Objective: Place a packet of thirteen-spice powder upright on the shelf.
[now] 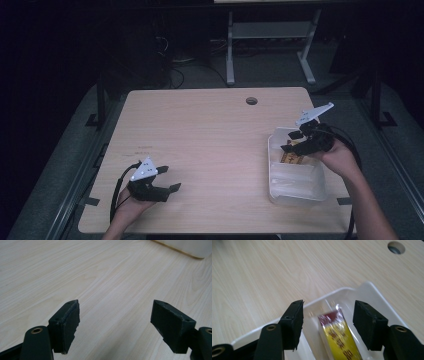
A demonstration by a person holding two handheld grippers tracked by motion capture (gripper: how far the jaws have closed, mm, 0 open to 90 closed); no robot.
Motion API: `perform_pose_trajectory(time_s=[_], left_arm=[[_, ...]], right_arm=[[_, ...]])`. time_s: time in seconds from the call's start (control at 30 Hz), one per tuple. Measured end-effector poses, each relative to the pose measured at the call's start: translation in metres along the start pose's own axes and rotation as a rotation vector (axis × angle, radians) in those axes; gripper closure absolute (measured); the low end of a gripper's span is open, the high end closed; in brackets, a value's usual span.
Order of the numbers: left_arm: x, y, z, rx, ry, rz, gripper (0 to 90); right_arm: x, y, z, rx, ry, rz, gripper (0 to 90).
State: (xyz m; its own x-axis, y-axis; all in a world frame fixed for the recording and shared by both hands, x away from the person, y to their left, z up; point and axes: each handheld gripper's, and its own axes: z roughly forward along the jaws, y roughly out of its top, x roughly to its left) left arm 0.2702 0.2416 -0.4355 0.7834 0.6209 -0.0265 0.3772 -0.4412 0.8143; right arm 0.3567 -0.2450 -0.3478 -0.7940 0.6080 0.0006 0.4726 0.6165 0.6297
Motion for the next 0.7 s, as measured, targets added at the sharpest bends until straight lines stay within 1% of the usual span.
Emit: perform_pose_trajectory(time_s=[0.07,0.1,0.13,0.3,0.5,0.63,0.7], left_arm=[[0.0,0.0,0.0,0.002,0.0,0.0,22.8],[0.0,0.0,0.0,0.001,0.0,0.0,22.8],[0.0,0.0,-0.001,-0.001,0.0,-0.001,22.8],[0.001,0.0,-0.002,-0.001,0.003,-0.002,22.7],[0.002,0.0,-0.004,0.0,0.006,-0.003,22.3],[0.002,-0.001,-0.005,-0.001,0.006,-0.004,22.3],[0.002,-0.001,-0.005,0.0,0.006,-0.002,22.3]], right_arm=[[0.002,0.002,0.0,-0.004,0.002,0.002,39.7],[0.006,0.006,0.0,-0.023,0.009,-0.005,39.0],[0.006,0.006,0.0,-0.023,0.009,-0.005,39.0],[0.017,0.015,0.002,-0.055,0.028,-0.004,37.4],[0.03,0.022,0.005,-0.056,0.032,-0.015,35.7],[0.044,0.028,0.007,-0.055,0.038,-0.027,34.5],[0.053,0.032,0.011,-0.064,0.06,-0.038,34.2]])
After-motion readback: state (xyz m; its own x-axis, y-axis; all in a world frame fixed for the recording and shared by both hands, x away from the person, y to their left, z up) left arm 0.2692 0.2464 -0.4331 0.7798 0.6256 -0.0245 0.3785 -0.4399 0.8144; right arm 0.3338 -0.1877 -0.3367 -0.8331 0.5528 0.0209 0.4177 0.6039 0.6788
